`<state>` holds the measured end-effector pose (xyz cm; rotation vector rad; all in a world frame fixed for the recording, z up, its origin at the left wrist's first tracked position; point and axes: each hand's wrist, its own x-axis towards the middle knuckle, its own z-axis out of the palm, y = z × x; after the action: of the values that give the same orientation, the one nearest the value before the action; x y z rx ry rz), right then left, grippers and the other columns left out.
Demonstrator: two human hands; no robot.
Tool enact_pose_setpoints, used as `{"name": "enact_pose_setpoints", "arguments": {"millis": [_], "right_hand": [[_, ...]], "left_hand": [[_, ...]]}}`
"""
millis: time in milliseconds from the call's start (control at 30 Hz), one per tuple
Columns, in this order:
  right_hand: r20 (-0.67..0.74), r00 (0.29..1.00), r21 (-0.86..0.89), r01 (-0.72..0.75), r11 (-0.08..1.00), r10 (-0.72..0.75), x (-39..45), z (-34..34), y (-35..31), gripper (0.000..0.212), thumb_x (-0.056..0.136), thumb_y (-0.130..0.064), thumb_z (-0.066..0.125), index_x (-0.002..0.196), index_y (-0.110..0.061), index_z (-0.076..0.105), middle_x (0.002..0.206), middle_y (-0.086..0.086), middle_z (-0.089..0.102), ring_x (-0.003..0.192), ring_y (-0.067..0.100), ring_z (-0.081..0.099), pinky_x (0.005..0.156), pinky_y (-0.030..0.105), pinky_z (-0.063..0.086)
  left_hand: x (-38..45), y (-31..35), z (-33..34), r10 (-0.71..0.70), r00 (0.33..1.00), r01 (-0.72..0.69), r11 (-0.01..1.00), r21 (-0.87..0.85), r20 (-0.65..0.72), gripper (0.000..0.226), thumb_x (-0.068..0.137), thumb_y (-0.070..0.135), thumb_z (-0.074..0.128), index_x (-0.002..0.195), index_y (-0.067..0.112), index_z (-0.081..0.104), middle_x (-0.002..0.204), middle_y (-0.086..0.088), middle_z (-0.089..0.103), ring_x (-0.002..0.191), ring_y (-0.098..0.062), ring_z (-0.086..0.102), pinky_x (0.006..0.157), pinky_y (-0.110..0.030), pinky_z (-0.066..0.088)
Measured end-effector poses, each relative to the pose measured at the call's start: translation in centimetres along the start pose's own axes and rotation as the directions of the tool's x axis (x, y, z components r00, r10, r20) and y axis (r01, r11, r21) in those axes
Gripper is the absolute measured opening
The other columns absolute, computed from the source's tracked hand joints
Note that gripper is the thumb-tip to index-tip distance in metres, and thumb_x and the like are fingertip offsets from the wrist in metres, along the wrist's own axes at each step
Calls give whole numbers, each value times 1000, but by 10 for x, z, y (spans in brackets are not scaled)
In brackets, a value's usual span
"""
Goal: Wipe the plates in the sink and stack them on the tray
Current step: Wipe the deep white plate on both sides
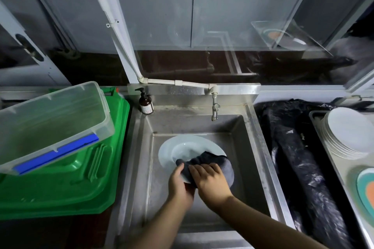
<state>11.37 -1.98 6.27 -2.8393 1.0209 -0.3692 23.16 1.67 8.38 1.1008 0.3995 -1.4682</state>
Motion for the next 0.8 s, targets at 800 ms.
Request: {"name": "enact_pose_setpoints", "arguments": {"millis": [800], "right_hand": [[4,979,214,198,957,-204,-32,-9,42,30,91,-13,56,119,-13,66,116,0,69,107,19,64,92,34,50]], "left_hand": [[5,33,-25,-41,999,50,946,319,-36,41,101,28,46,124,-1,65,114,-28,71,111,-45,65,99,-50,50]]}}
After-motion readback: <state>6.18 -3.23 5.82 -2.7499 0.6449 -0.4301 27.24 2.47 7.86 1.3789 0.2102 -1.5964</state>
